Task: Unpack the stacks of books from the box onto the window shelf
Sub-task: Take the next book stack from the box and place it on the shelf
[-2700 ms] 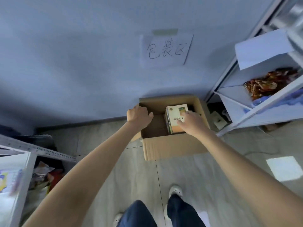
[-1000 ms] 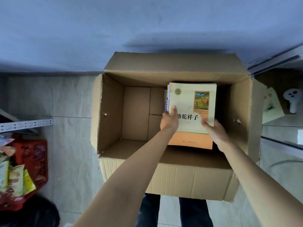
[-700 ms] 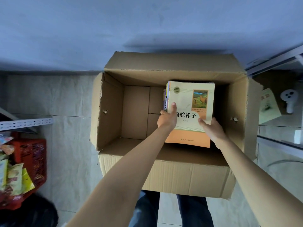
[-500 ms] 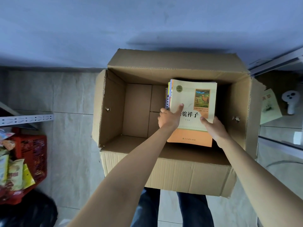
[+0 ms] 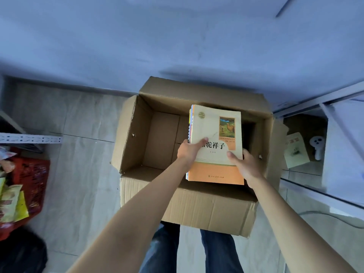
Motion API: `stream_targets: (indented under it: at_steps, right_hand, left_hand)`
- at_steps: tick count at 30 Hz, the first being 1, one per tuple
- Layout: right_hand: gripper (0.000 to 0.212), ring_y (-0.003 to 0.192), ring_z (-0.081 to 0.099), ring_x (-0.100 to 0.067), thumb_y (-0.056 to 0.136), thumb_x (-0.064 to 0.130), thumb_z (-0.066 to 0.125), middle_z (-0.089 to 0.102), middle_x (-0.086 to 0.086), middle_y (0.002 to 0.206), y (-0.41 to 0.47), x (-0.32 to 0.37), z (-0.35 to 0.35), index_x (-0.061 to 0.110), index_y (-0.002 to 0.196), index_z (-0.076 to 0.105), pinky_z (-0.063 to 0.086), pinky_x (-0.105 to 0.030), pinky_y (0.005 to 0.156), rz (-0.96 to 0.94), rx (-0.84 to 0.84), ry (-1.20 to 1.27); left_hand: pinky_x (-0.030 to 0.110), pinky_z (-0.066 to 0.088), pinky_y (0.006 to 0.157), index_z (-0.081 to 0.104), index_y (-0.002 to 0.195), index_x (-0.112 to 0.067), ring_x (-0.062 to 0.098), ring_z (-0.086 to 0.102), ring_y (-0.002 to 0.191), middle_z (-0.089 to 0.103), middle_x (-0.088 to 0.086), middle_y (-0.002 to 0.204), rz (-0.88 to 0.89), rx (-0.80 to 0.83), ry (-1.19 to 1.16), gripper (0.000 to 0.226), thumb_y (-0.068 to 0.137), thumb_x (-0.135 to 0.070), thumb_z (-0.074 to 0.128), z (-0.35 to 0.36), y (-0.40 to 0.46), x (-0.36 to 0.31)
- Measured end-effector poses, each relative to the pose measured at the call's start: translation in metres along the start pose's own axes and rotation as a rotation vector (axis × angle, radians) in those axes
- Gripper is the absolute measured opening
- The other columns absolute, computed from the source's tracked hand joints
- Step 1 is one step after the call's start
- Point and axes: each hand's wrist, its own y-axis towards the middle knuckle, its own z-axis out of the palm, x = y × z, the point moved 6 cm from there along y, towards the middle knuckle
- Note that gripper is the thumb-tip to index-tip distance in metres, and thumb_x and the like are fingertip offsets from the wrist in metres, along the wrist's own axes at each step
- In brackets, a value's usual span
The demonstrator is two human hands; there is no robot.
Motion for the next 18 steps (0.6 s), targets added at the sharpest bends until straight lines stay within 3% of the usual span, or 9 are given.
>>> stream_targets:
  at_steps: [2,4,8,10,12,14,16,18]
  right_hand:
    - [0.051,0.093,0.064,-0.021,0.086,0.040,0.069,0.068,-0.007,0.115,-0.025,0.023,-0.006,0.014,0.129,0.056,0.049,-0.029,0.066,-0.049,0.015,0.046]
    - [0.050,0.092,0.065,-0.020,0.083,0.039,0.072,0.069,-0.006,0.112,-0.049,0.047,-0.011,0.016,0.125,0.060,0.050,-0.031,0.069,-0.065,0.048,0.079]
    - [0.021,0.089,0.068,-0.010,0.082,0.041,0.072,0.072,0.002,0.107,-0.105,0.102,-0.007,0.034,0.099,0.063,0.050,-0.024,0.068,-0.135,0.248,0.060]
    - [0.036,0.096,0.068,-0.011,0.076,0.046,0.076,0.071,0.002,0.111,-0.136,0.132,0.002,0.036,0.106,0.060,0.052,-0.027,0.075,-0.216,0.335,0.029]
    - [0.071,0.107,0.065,-0.019,0.064,0.053,0.079,0.068,-0.001,0.120,-0.170,0.161,0.019,0.027,0.126,0.055,0.052,-0.038,0.092,-0.280,0.395,-0.018]
    - [0.095,0.111,0.064,-0.023,0.056,0.058,0.081,0.066,-0.003,0.123,-0.200,0.185,0.036,0.019,0.136,0.047,0.049,-0.046,0.099,-0.324,0.424,-0.051]
    - [0.100,0.105,0.066,-0.021,0.052,0.060,0.081,0.067,-0.003,0.120,-0.236,0.207,0.062,0.018,0.136,0.045,0.054,-0.043,0.092,-0.381,0.449,-0.069]
    - [0.096,0.098,0.068,-0.018,0.053,0.055,0.083,0.068,-0.002,0.116,-0.264,0.228,0.083,0.017,0.133,0.046,0.058,-0.033,0.076,-0.438,0.479,-0.060]
  left_hand:
    - [0.042,0.059,0.081,0.056,0.114,-0.012,0.023,0.070,0.089,0.072,0.004,0.102,0.024,-0.010,-0.082,0.069,0.067,-0.057,0.079,-0.015,-0.029,-0.008]
    - [0.044,0.059,0.085,0.058,0.114,-0.011,0.025,0.071,0.091,0.073,0.006,0.104,0.053,-0.011,-0.161,0.067,0.068,-0.054,0.080,-0.031,-0.058,-0.017]
    - [0.046,0.057,0.088,0.058,0.113,-0.013,0.028,0.072,0.093,0.074,0.009,0.105,0.103,-0.002,-0.301,0.060,0.072,-0.049,0.080,-0.075,-0.125,-0.040]
    - [0.044,0.058,0.084,0.059,0.113,-0.012,0.028,0.072,0.090,0.074,0.010,0.103,0.141,-0.030,-0.365,0.058,0.072,-0.048,0.080,-0.104,-0.159,-0.049]
    - [0.044,0.059,0.083,0.062,0.113,-0.008,0.029,0.072,0.089,0.075,0.011,0.102,0.191,-0.063,-0.412,0.058,0.073,-0.046,0.080,-0.141,-0.193,-0.057]
    - [0.044,0.060,0.082,0.066,0.110,-0.008,0.029,0.073,0.086,0.076,0.011,0.097,0.233,-0.105,-0.426,0.058,0.072,-0.049,0.079,-0.176,-0.222,-0.061]
    - [0.041,0.061,0.078,0.066,0.103,-0.012,0.027,0.074,0.083,0.077,0.008,0.094,0.284,-0.179,-0.468,0.053,0.071,-0.051,0.079,-0.221,-0.254,-0.056]
    - [0.033,0.061,0.064,0.065,0.098,-0.015,0.021,0.075,0.073,0.078,0.003,0.085,0.328,-0.224,-0.525,0.046,0.070,-0.047,0.081,-0.257,-0.276,-0.053]
